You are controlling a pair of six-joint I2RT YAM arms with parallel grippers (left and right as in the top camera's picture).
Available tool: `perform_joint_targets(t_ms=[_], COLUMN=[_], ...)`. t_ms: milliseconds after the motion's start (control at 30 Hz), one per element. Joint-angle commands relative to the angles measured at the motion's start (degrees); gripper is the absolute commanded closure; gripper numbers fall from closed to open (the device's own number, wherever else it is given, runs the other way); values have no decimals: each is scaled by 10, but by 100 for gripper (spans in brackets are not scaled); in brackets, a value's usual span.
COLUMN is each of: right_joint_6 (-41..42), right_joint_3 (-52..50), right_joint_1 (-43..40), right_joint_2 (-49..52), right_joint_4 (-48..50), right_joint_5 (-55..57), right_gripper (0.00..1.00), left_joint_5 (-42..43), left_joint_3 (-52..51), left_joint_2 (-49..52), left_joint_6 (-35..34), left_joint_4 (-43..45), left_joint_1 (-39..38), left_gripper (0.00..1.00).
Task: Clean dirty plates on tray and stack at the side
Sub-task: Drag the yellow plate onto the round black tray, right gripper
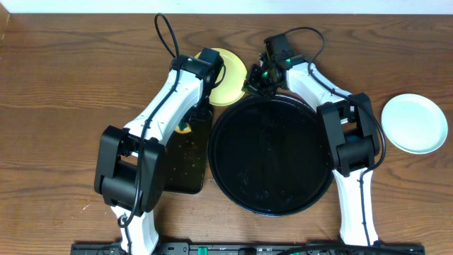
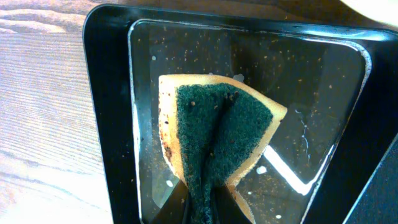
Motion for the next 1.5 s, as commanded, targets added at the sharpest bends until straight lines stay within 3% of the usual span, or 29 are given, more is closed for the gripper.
perform_joint_targets(t_ms=[0, 833, 1233, 1467], right_joint_6=[-38, -68, -117, -159], right_joint_3=[-6, -6, -6, -7], right_joint_1=[-6, -7, -51, -61], right_joint_2=[5, -84, -186, -228], right_joint_4=[-11, 0, -137, -313], right_joint_5=[86, 122, 187, 221], right_gripper=[98, 98, 98, 98], left_joint_5=[-2, -2, -4, 2], left_joint_3=[-6, -6, -6, -6], left_joint_2=[-3, -3, -3, -3], left_joint_6=[7, 7, 7, 5], left_joint_4=[-1, -1, -2, -10], left_joint_1=[3, 3, 4, 45], left_gripper=[92, 92, 93, 93])
